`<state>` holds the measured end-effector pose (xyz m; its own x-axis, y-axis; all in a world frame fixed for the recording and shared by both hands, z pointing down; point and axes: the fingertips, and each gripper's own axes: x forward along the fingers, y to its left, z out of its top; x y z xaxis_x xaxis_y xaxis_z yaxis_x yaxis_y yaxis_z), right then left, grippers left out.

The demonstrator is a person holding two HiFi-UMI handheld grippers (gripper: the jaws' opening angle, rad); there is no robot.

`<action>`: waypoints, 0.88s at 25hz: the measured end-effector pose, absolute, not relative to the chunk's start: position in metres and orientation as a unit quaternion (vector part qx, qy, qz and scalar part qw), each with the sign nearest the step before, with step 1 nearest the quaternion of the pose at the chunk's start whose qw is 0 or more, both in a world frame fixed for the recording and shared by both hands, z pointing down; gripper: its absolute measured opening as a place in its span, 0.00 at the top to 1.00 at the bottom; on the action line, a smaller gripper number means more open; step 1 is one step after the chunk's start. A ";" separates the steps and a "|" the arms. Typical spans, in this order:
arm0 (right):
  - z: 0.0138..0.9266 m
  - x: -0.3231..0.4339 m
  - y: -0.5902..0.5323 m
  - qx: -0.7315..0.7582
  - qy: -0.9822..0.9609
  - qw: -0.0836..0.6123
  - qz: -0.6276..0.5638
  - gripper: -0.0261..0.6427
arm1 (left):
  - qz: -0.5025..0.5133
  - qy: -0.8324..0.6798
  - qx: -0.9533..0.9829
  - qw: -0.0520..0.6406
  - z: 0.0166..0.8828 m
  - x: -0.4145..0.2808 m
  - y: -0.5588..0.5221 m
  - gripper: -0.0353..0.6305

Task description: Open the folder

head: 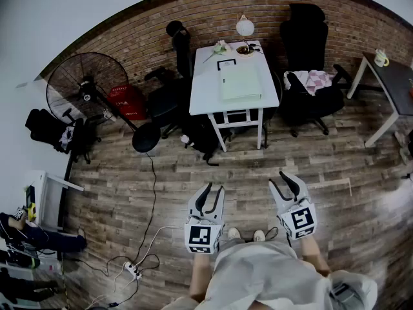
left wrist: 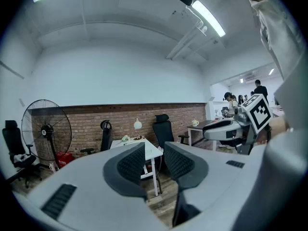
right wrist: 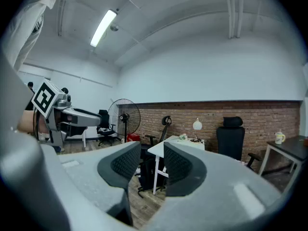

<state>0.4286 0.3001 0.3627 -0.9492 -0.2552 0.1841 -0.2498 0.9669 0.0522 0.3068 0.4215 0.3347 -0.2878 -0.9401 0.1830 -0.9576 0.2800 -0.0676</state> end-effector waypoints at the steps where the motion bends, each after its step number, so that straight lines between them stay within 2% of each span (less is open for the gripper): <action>1: 0.362 0.428 0.300 0.125 -0.988 0.092 -0.020 0.74 | 0.082 -0.798 0.594 0.054 0.335 0.309 0.420 0.76; 6: 0.352 0.419 0.296 0.105 -0.990 0.068 -0.061 0.74 | 0.082 -0.797 0.595 0.056 0.337 0.313 0.411 0.76; 12: 0.355 0.406 0.289 0.103 -0.990 0.070 -0.072 0.74 | 0.086 -0.794 0.599 0.057 0.341 0.303 0.398 0.76; 22: 0.364 0.359 0.276 0.123 -0.987 0.082 -0.071 0.74 | 0.083 -0.782 0.615 0.056 0.350 0.250 0.381 0.76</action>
<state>0.3593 0.2765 0.3639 -0.9565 -0.2539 0.1437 -0.2309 0.9599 0.1593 0.2500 0.3807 0.3498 -0.2379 -0.9526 0.1897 -0.9712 0.2305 -0.0604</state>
